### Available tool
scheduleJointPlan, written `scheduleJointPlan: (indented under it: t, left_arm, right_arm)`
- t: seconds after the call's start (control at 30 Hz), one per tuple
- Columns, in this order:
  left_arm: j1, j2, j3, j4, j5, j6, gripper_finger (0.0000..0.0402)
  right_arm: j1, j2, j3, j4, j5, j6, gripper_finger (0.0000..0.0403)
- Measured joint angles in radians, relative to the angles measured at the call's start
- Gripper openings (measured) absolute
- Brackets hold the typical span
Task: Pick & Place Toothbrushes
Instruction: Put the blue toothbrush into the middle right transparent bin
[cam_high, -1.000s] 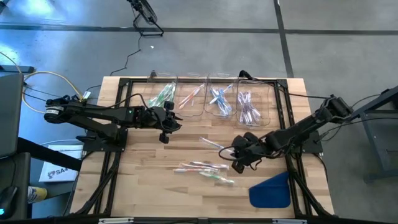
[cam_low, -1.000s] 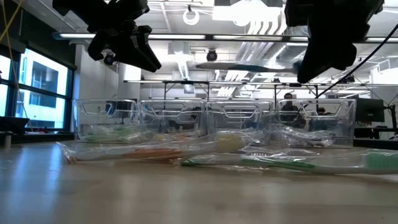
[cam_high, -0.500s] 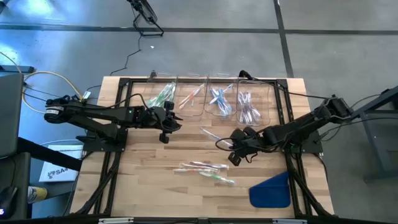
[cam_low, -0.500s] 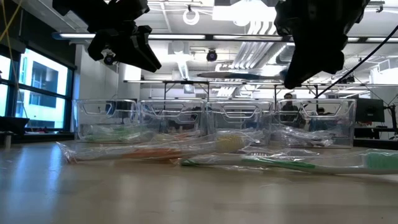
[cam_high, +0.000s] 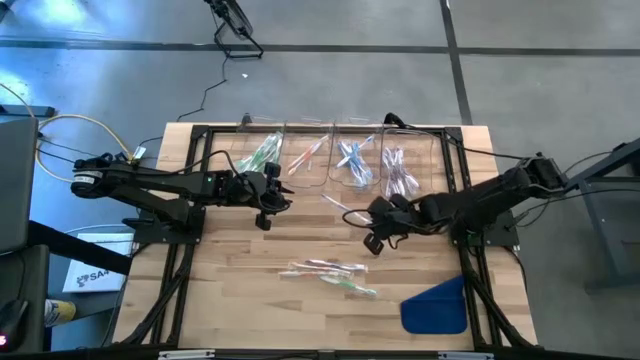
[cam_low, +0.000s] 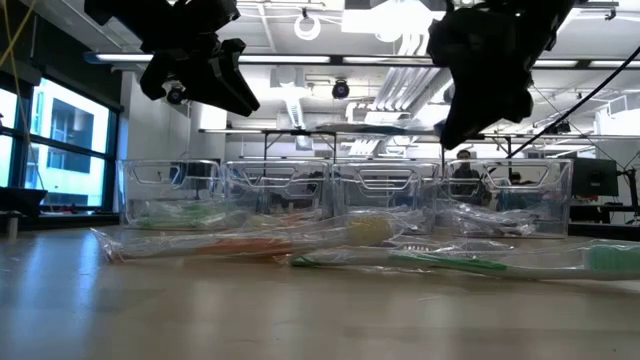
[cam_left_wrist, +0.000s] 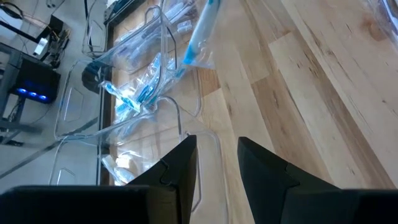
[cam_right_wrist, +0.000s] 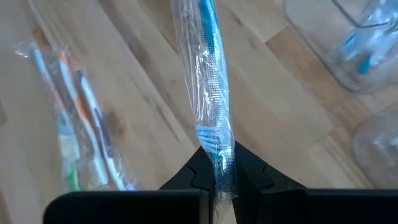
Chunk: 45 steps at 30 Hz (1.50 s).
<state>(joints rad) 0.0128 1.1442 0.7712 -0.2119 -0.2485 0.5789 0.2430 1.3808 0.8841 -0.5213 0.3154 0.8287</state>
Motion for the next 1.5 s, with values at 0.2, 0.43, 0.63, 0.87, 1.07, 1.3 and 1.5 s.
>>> scheduleJointPlan:
  t: [0.2, 0.43, 0.63, 0.87, 1.07, 1.3, 1.5]
  left_arm:
    - [0.000, 0.000, 0.000, 0.001, -0.004, 0.000, 0.0113]
    - [0.000, 0.000, 0.000, 0.014, -0.007, 0.000, 0.0113]
    - [0.000, 0.000, 0.000, 0.037, -0.010, 0.000, 0.0113]
    - [0.000, 0.000, 0.000, 0.037, -0.010, 0.000, 0.0113]
    - [0.000, 0.000, 0.000, 0.037, -0.010, 0.000, 0.0113]
    - [0.000, 0.000, 0.000, 0.037, -0.010, 0.000, 0.0113]
    - [0.000, 0.000, 0.000, 0.037, -0.010, 0.000, 0.0113]
  right_arm:
    - [-0.038, 0.000, 0.000, 0.001, 0.000, -0.048, 0.0019]
    - [-0.084, 0.000, 0.000, 0.001, 0.000, -0.078, 0.0019]
    - [-0.109, 0.000, 0.000, 0.002, 0.000, -0.100, 0.0019]
    - [-0.115, 0.000, 0.000, 0.015, 0.000, -0.100, 0.0019]
    - [-0.121, 0.000, 0.000, 0.038, -0.001, -0.110, 0.0019]
    - [-0.169, 0.000, 0.000, 0.068, 0.000, -0.149, 0.0019]
    - [-0.227, 0.001, 0.000, 0.072, 0.003, -0.176, 0.0019]
